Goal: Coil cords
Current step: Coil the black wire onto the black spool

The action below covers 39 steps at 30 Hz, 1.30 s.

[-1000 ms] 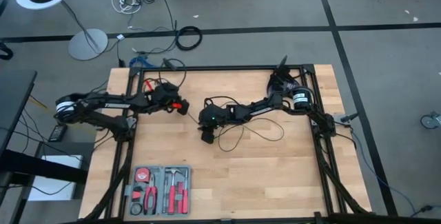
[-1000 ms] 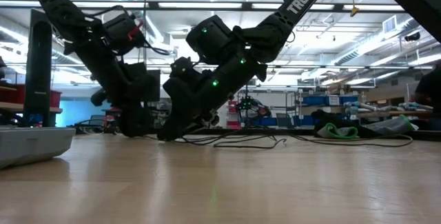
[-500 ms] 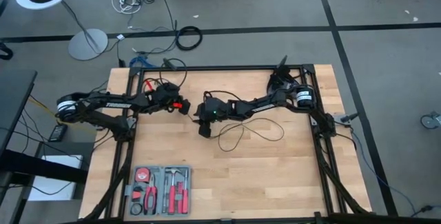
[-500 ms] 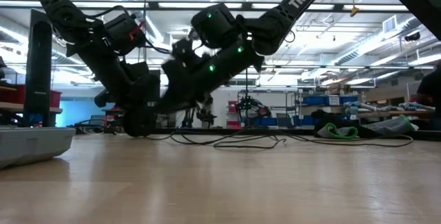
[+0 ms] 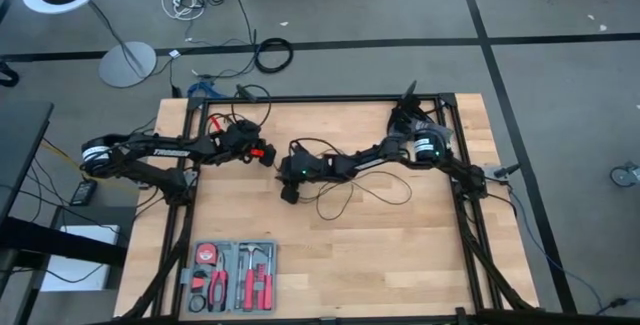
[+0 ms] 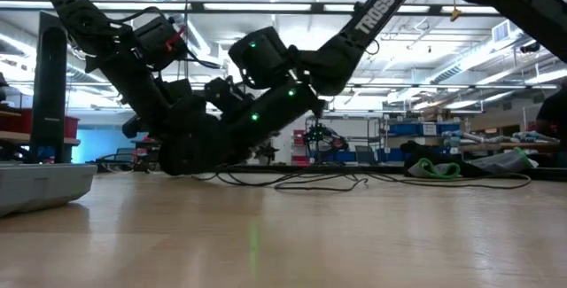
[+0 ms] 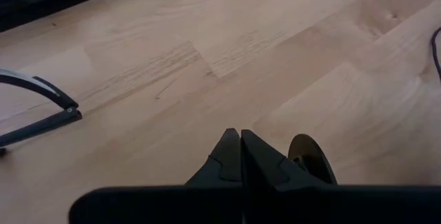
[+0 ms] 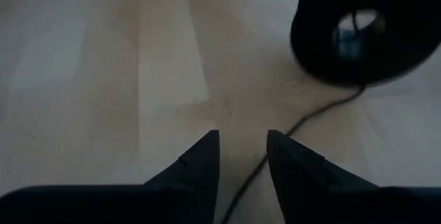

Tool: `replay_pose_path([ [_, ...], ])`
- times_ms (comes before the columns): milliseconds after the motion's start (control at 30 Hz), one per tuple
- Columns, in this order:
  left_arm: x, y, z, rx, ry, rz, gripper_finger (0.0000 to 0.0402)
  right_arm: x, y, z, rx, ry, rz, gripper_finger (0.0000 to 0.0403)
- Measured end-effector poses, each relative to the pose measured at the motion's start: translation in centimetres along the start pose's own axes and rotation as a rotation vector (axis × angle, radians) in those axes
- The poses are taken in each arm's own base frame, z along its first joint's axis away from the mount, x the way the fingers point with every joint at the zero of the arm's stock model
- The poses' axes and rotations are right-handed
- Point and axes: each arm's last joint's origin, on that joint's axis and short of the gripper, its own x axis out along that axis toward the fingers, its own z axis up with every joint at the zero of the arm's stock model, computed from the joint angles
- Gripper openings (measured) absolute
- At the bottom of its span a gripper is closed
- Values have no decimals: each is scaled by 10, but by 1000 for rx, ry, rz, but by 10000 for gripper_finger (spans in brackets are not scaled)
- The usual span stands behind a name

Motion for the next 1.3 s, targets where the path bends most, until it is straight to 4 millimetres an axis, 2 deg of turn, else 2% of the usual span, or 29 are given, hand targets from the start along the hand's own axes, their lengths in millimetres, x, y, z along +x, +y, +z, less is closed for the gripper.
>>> replay_pose_path([
  [300,0,-1,0,2,4,-16,0,3,-5,-3,53,79,-76,86],
  [533,0,-1,1,1,0,-19,0,2,-8,-5,75,121,-87,7],
  [900,-8,-10,15,-30,-81,-238,0,0,1,-6,35,134,-53,1],
  [1100,-8,-10,14,-26,-75,-230,0,-10,11,5,-68,119,18,1],
  [1300,-8,-10,15,-27,-83,-227,0,-26,11,37,-149,-19,50,0],
])
